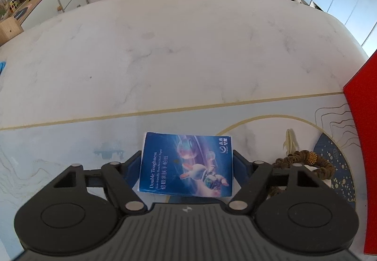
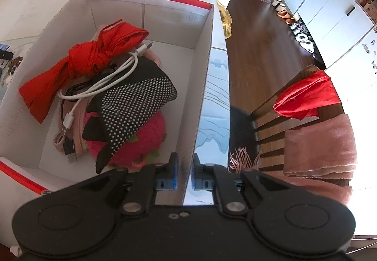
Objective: Organize objects
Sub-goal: 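Grasp the blue booklet with the left gripper, then lift the blue booklet and carry it over the box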
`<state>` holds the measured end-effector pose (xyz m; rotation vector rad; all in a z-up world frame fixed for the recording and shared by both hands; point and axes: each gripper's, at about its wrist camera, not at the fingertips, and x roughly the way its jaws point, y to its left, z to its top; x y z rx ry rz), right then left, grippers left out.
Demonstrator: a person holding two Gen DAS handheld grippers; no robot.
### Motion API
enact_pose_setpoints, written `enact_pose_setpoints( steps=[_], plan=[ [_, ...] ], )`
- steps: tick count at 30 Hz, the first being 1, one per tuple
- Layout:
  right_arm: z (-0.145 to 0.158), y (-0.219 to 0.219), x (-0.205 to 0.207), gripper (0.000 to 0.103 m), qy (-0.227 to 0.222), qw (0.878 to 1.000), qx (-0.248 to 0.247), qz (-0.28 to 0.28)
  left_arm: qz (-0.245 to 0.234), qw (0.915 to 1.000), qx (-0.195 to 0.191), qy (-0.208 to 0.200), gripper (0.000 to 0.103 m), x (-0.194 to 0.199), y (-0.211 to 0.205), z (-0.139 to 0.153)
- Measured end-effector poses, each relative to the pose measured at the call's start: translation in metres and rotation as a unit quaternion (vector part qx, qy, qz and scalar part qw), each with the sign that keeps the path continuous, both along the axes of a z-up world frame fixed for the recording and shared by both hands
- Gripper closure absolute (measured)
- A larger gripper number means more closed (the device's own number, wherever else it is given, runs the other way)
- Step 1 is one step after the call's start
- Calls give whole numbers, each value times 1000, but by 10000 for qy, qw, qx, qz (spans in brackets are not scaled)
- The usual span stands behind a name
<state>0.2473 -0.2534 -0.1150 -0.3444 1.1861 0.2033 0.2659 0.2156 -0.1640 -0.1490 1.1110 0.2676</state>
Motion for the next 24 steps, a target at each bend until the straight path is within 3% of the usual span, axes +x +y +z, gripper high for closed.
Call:
enact_pose_setpoints(
  steps=[11, 24],
  plan=[
    [2, -2, -2, 97, -75, 9999, 66, 31, -22, 9998, -96, -146, 27, -21, -22, 36],
    [3, -3, -7, 97, -117, 9995, 186, 235, -416, 9968, -357, -583, 27, -48, -81, 113]
  ],
)
